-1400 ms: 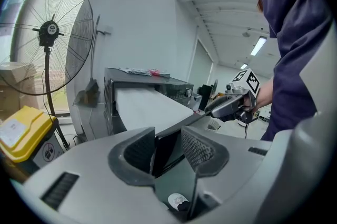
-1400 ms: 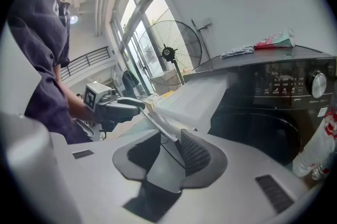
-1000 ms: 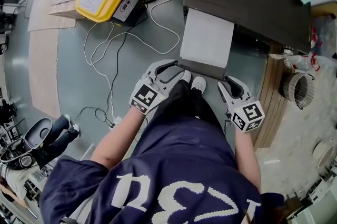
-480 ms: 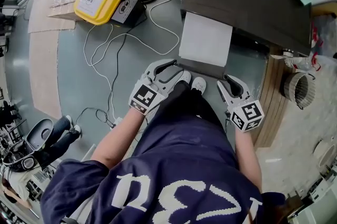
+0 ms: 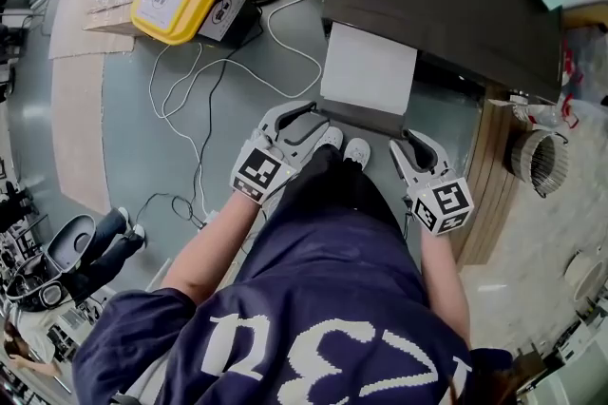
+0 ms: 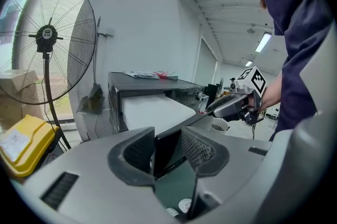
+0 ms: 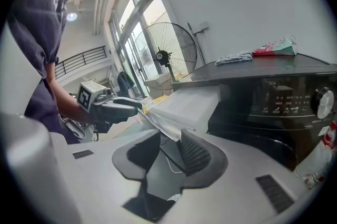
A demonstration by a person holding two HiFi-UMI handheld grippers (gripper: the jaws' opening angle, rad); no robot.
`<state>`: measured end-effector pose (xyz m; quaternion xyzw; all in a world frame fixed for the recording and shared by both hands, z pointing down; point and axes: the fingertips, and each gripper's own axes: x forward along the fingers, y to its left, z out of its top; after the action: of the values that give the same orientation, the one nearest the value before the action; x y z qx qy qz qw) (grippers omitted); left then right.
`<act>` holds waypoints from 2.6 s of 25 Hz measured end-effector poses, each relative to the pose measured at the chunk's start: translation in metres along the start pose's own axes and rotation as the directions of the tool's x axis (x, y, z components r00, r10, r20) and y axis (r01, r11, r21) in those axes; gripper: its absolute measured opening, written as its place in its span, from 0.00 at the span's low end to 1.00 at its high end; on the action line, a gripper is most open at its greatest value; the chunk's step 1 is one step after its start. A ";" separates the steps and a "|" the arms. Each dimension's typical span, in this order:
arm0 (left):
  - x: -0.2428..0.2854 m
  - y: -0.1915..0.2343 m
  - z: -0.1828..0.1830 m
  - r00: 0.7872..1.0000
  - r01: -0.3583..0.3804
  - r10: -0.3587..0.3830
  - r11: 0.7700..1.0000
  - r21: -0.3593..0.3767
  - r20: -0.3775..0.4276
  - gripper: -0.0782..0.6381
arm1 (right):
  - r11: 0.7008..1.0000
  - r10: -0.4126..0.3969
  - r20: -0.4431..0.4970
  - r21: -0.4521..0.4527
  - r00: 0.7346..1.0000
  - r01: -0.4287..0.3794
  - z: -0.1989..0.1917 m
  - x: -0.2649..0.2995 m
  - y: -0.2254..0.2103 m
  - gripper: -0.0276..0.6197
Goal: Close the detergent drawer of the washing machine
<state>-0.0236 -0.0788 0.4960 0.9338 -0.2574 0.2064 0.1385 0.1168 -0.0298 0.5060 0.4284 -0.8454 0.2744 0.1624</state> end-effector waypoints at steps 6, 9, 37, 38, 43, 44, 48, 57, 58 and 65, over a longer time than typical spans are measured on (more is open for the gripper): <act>0.004 0.004 0.003 1.000 -0.003 0.003 1.000 -0.001 0.003 0.35 | 1.000 -0.016 -0.001 -0.015 1.000 0.016 0.003 0.002 -0.004 0.26; 0.006 0.006 0.003 1.000 -0.011 0.011 1.000 -0.001 0.006 0.35 | 0.999 -0.025 -0.001 -0.020 1.000 0.025 0.004 0.005 -0.007 0.26; 0.039 0.044 0.025 0.996 -0.077 0.077 0.997 0.001 0.048 0.37 | 0.990 -0.140 0.036 -0.031 0.990 0.141 0.036 0.032 -0.043 0.28; 0.041 0.046 0.026 0.996 -0.080 0.080 0.997 0.000 0.049 0.37 | 0.988 -0.150 0.040 -0.030 0.988 0.151 0.037 0.034 -0.045 0.28; 0.050 0.058 0.030 0.995 -0.091 0.091 0.996 0.000 0.050 0.37 | 0.982 -0.187 0.052 -0.019 0.981 0.188 0.045 0.042 -0.055 0.28; 0.051 0.060 0.032 0.994 -0.092 0.092 0.996 0.001 0.050 0.37 | 0.981 -0.192 0.054 -0.018 0.980 0.193 0.047 0.043 -0.056 0.28; 0.055 0.065 0.037 0.994 -0.098 0.098 0.995 0.002 0.058 0.37 | 0.976 -0.218 0.064 -0.009 0.974 0.219 0.053 0.045 -0.061 0.29; 0.066 0.079 0.047 0.988 -0.127 0.128 0.992 -0.019 0.086 0.37 | 0.963 -0.268 0.095 0.010 0.959 0.268 0.067 0.053 -0.074 0.29; 0.068 0.081 0.048 0.988 -0.130 0.131 0.991 -0.020 0.087 0.37 | 0.962 -0.273 0.099 0.009 0.957 0.273 0.068 0.055 -0.076 0.29; 0.073 0.090 0.053 0.985 -0.148 0.150 0.988 -0.037 0.087 0.37 | 0.954 -0.300 0.113 0.015 0.947 0.300 0.076 0.059 -0.082 0.30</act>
<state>0.0022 -0.2035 0.4969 0.9180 -0.3357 0.1702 0.1250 0.1459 -0.1530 0.5022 0.5667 -0.7788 0.2203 0.1542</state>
